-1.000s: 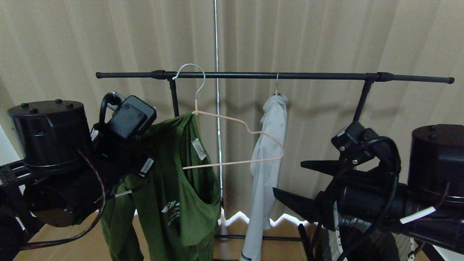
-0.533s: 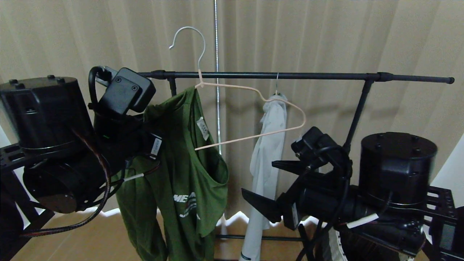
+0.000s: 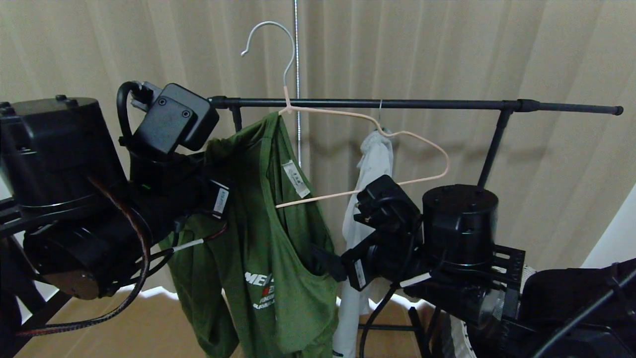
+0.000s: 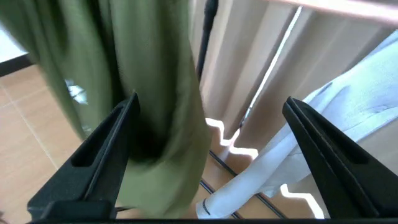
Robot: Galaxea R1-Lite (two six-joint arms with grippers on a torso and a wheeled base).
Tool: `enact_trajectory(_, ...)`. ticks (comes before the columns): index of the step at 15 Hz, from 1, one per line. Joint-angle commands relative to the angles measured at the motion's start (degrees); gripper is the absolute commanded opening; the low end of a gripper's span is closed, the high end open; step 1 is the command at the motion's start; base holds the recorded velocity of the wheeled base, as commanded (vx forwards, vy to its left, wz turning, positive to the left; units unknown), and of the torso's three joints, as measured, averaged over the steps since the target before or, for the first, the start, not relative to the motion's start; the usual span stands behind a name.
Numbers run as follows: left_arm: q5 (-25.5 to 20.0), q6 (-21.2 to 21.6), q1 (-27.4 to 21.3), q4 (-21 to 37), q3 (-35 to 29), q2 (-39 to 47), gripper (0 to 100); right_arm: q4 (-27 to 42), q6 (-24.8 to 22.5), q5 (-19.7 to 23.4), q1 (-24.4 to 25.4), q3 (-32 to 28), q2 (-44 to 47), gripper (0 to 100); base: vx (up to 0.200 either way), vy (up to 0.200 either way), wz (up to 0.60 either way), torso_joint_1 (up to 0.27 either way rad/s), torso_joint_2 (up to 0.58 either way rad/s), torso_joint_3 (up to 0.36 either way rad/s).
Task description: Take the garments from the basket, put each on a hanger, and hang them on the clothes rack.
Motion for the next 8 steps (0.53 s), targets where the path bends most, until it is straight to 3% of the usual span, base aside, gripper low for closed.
enact_trajectory(1, 0.09, 0.01, -0.26, -0.03, -0.17, -0.57, 0, 0.02, -0.02, -0.71, -0.48, -0.10, 2.22, 100, 0.000, 0.000, 0.00, 0.000, 0.00, 0.000)
enact_trajectory(8, 0.44, 0.62, 2.91, 0.24, 0.62, -1.18, 0, 0.02, -0.20, -2.56, -8.56, 8.51, -4.72, 100, 0.000, 0.000, 0.00, 0.000, 0.00, 0.000)
